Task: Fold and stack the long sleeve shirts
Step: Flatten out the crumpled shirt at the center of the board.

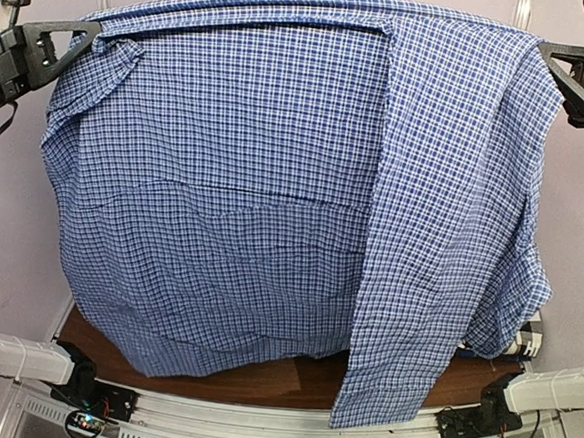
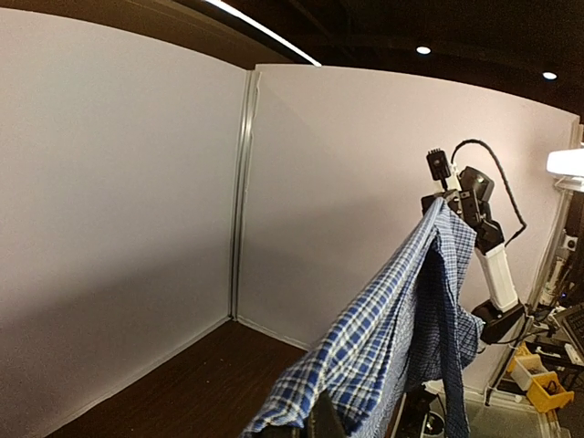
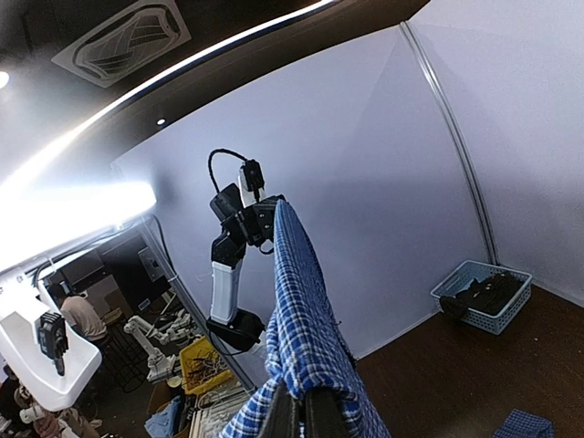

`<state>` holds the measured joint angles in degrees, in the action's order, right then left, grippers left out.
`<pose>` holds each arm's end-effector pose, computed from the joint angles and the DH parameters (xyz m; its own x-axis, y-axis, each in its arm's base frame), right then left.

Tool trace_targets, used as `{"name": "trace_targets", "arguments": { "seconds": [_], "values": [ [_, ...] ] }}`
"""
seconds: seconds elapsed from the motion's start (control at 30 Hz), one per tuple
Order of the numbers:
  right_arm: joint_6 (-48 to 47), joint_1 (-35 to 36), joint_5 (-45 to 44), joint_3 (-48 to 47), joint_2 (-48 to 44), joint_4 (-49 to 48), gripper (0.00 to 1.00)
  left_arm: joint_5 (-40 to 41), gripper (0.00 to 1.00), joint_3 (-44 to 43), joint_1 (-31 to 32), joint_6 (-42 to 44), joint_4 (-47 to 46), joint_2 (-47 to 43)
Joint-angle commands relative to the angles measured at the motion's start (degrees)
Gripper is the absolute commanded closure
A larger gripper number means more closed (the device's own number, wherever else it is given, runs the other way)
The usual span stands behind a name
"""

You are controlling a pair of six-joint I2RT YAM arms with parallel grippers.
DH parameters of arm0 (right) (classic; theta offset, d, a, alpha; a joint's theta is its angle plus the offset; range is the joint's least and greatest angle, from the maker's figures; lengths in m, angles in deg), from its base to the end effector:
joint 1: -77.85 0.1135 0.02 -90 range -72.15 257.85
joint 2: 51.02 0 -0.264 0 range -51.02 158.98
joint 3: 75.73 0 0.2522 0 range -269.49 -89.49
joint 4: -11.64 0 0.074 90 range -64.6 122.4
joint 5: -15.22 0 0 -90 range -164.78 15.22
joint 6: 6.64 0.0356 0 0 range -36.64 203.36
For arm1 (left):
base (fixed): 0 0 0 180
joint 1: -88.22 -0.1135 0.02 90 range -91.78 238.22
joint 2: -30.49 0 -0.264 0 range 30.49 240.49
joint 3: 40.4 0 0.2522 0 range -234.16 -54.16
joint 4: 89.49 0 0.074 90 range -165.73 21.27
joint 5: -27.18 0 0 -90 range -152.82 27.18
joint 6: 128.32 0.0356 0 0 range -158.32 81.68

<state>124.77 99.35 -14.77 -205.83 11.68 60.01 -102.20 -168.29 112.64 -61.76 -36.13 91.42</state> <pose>0.0656 0.0590 0.6109 -0.3975 0.1988 -0.8958 -0.9094 0.0447 0.4135 0.0718 -0.0574 0.6002 -0.1540 -0.2677 -0.9511 0.8935 0.3731 -0.2498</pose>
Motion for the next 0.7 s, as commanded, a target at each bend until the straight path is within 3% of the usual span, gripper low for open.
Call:
{"name": "trace_targets", "arguments": {
  "seconds": [0.0, 0.2, 0.33, 0.67],
  "values": [
    [-6.0, -1.4, -13.1, -3.8, 1.2, 0.9, 1.00, 17.7, 1.00, -3.1, -2.4, 1.7, -2.6, 3.9],
    [-14.8, -1.5, -28.4, -5.2, 8.0, 9.2, 1.00, 31.1, 1.00, -2.8, -2.4, 6.9, -2.1, 13.9],
    [-18.8, -2.6, -36.6, -1.0, 12.5, 10.1, 1.00, 31.8, 1.00, -0.1, -5.2, 7.6, -4.9, 20.2],
    [-22.1, -11.6, -39.4, 30.5, 23.6, -8.1, 1.00, 28.1, 1.00, 19.1, -9.8, 4.1, -21.3, 37.6]
  ]
}}
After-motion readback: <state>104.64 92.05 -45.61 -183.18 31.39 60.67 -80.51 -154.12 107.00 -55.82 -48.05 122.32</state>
